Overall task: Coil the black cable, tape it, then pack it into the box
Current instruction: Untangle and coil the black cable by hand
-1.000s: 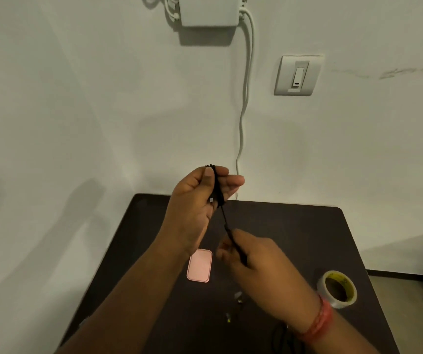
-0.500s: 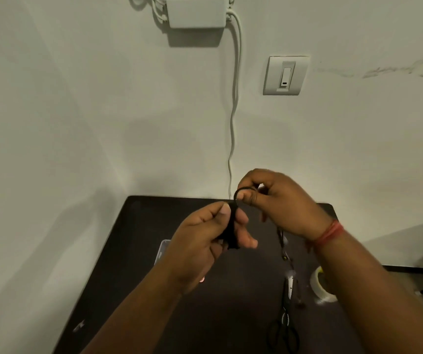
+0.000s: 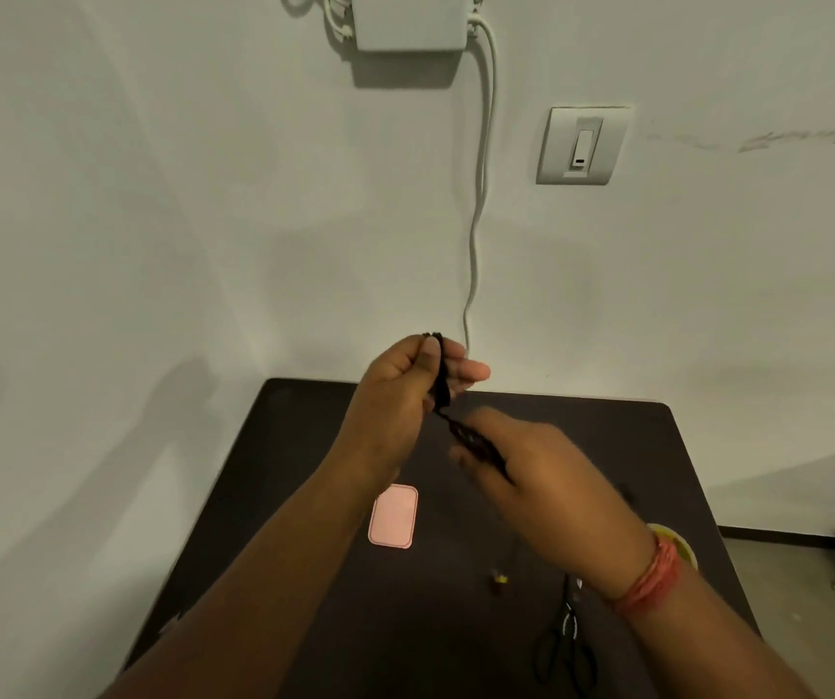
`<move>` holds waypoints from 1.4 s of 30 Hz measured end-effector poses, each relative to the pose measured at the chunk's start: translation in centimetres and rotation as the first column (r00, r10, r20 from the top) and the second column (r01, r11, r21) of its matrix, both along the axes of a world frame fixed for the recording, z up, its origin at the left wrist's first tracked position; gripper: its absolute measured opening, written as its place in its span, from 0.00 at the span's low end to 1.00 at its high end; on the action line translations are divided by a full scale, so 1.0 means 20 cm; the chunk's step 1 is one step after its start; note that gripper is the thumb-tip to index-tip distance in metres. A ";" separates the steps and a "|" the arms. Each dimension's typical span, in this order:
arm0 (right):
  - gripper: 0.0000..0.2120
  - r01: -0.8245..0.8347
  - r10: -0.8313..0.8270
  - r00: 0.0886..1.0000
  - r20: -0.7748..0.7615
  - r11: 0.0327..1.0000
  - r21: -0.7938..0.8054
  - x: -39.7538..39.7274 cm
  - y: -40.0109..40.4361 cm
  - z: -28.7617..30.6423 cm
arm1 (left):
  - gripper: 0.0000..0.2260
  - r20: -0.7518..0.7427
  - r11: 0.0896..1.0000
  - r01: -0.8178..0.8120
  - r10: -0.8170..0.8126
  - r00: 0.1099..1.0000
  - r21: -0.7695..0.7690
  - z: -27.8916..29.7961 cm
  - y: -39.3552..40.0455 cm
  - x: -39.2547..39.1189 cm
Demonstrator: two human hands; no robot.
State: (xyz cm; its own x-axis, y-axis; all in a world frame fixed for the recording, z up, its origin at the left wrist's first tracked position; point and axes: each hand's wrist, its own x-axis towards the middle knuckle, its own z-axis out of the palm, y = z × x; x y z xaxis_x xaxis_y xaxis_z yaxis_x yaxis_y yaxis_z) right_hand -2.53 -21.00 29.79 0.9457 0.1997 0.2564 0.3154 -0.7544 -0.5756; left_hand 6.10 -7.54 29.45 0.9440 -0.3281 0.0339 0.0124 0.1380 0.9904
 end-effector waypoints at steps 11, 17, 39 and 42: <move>0.05 -0.050 0.057 0.996 -0.070 0.994 0.096 0.24 -0.24 0.09 | 0.17 -0.170 0.960 0.228 -0.254 0.952 -0.159 -0.04 0.02 -0.30; 0.18 0.010 0.076 0.966 -0.247 0.943 0.333 0.13 -0.08 -0.13 | 0.14 -0.201 0.885 0.175 -0.284 0.938 -0.432 0.06 0.01 -0.28; 0.12 0.277 -0.283 0.959 0.002 0.940 0.200 -0.11 0.10 -0.24 | 0.11 -0.106 0.982 -0.005 0.026 0.994 0.188 -0.22 0.00 -0.27; 0.09 0.277 -0.278 0.960 -0.013 0.949 0.153 -0.12 0.08 -0.25 | 0.12 -0.104 0.965 0.026 0.001 0.995 0.261 -0.27 0.01 -0.30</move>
